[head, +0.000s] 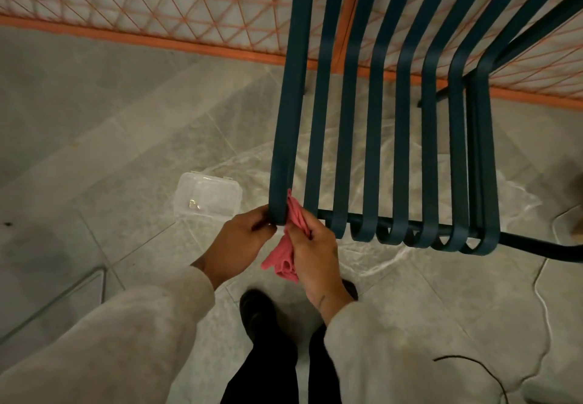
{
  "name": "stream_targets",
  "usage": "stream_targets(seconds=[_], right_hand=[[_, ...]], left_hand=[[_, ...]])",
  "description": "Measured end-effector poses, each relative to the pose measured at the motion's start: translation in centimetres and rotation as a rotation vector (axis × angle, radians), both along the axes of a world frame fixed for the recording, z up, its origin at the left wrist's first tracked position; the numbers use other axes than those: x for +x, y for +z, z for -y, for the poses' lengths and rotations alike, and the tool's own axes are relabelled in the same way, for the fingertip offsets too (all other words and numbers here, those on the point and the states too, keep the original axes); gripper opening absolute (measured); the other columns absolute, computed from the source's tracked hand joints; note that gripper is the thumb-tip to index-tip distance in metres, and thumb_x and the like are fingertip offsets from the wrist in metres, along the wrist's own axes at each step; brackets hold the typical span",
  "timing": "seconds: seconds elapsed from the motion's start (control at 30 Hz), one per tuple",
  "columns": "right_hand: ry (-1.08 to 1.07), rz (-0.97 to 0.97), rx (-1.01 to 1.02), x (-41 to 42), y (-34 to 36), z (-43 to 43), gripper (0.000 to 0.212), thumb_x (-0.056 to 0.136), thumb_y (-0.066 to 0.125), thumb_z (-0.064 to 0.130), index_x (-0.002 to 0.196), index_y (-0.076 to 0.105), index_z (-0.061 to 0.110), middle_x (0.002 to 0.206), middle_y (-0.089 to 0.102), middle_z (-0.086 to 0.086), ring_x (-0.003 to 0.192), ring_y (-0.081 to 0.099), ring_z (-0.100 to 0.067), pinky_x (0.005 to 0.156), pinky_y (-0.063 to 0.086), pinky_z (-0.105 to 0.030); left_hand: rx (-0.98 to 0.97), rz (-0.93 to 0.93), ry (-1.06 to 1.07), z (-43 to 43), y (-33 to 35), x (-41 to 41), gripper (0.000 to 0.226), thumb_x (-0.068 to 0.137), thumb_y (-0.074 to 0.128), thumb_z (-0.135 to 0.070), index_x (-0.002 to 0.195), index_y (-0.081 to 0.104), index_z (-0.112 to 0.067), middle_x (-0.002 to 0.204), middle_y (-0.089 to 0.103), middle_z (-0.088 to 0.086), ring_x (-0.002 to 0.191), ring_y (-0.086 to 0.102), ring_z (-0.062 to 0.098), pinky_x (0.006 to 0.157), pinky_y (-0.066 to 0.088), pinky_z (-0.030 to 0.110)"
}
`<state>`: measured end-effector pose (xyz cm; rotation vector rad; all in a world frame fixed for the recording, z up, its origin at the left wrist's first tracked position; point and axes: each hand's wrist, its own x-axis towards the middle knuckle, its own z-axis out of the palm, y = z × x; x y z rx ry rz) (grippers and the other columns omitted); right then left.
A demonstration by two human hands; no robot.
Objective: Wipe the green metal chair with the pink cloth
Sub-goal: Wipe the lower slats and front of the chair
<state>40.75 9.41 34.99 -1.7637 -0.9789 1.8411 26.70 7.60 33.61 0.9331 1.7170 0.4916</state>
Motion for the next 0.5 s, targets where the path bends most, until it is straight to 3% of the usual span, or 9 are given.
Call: stream_targets(seconds=[0.1, 0.17, 0.27, 0.37, 0.5], right_hand=[[0.193, 0.153, -0.002, -0.8, -1.6, -1.9, 0.045, 0.102, 0.044, 0.010, 0.136, 0.054, 0.037, 0.093, 0.067, 0.002, 0.067, 0.063, 0.000, 0.063, 0.048, -0.006], [0.244, 0.199, -0.010, -1.0, -1.7, -3.0, 0.046, 0.102, 0.040, 0.008, 0.137, 0.053, 0.034, 0.111, 0.068, -0.003, 0.079, 0.065, -0.006, 0.070, 0.052, -0.012], [0.098, 0.094, -0.117, -0.8, -0.4, -2.1, 0.038, 0.102, 0.045, 0.013, 0.131, 0.060, 0.032, 0.101, 0.071, -0.002, 0.070, 0.068, -0.011, 0.057, 0.051, -0.015], [-0.095, -0.058, -0.161, -0.3, 2.1, -0.5, 0.030, 0.099, 0.054, 0.018, 0.120, 0.067, 0.034, 0.089, 0.073, 0.000, 0.064, 0.069, -0.011, 0.059, 0.054, -0.020], [-0.103, -0.110, 0.073, 0.1, 5.2, -0.2, 0.038, 0.097, 0.058, 0.021, 0.105, 0.067, 0.057, 0.102, 0.071, 0.018, 0.083, 0.071, -0.007, 0.070, 0.058, -0.022]], left_hand=[[-0.012, -0.001, -0.031, -0.1, 0.0, 0.1, 0.033, 0.096, 0.055, -0.023, 0.129, 0.057, -0.028, 0.107, 0.065, -0.017, 0.094, 0.059, -0.006, 0.084, 0.041, 0.007], [-0.020, -0.005, -0.073, -0.4, 0.0, 0.0, 0.034, 0.097, 0.053, -0.022, 0.131, 0.056, -0.023, 0.112, 0.066, -0.011, 0.099, 0.059, -0.001, 0.087, 0.039, 0.009], [-0.016, -0.024, -0.087, -0.5, 0.3, -0.1, 0.033, 0.098, 0.052, -0.021, 0.130, 0.058, -0.022, 0.116, 0.067, -0.006, 0.104, 0.060, 0.007, 0.092, 0.041, 0.018], [0.012, -0.007, -0.107, -0.5, 0.9, -0.1, 0.032, 0.098, 0.051, -0.019, 0.130, 0.057, -0.021, 0.120, 0.067, -0.003, 0.107, 0.061, 0.009, 0.098, 0.044, 0.025], [0.036, 0.087, -0.127, -0.6, 2.0, -1.0, 0.031, 0.098, 0.051, -0.014, 0.128, 0.058, -0.011, 0.117, 0.068, 0.000, 0.112, 0.062, 0.015, 0.104, 0.045, 0.041]])
